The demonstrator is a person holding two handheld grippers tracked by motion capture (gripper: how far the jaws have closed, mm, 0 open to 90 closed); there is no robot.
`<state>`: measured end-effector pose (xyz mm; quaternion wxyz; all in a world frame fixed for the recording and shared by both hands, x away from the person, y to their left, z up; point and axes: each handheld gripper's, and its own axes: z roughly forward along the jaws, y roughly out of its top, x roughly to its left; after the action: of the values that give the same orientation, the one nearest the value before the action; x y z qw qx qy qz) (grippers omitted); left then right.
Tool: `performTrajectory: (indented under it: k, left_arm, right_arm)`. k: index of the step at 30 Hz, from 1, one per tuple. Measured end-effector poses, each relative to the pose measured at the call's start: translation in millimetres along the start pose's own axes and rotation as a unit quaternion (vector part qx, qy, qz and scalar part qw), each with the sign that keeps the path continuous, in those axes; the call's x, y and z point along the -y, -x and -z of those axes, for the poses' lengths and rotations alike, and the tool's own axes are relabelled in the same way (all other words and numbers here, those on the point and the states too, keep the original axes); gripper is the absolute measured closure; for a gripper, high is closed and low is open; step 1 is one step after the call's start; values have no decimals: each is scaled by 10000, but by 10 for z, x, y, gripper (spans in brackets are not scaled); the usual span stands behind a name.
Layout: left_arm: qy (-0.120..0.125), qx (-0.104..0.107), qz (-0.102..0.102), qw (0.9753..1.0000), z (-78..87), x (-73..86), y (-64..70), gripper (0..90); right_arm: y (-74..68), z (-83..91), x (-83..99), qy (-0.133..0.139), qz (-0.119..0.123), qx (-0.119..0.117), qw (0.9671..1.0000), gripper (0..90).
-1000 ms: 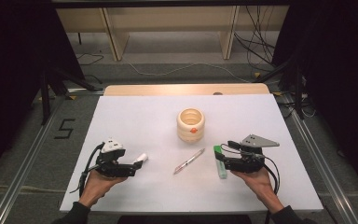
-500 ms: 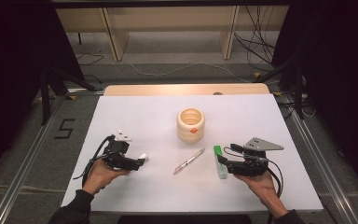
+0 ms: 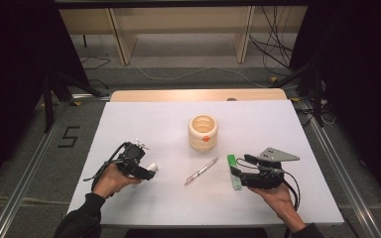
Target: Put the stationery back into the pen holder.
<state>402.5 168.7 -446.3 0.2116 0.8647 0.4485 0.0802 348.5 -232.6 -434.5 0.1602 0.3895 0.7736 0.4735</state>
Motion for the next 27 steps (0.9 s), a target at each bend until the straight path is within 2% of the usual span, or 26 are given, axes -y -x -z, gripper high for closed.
performTrajectory:
  k: [6,9,18,27]
  left_arm:
    - [-227,-66,-120,9996,-77,-41,5,345]
    - [-339,-35,-161,9993,-122,-54,6,380]
    - [-472,-1,-196,9987,-204,-88,3,496]
    - [-700,17,-326,9970,-251,-107,-10,578]
  right_arm:
    - [-16,-6,1,-67,3,-1,10000,295]
    - [-9,-10,5,-65,6,5,10000,295]
    - [-15,-16,7,-58,15,-22,10000,295]
    - [-17,-20,8,-77,33,-23,10000,295]
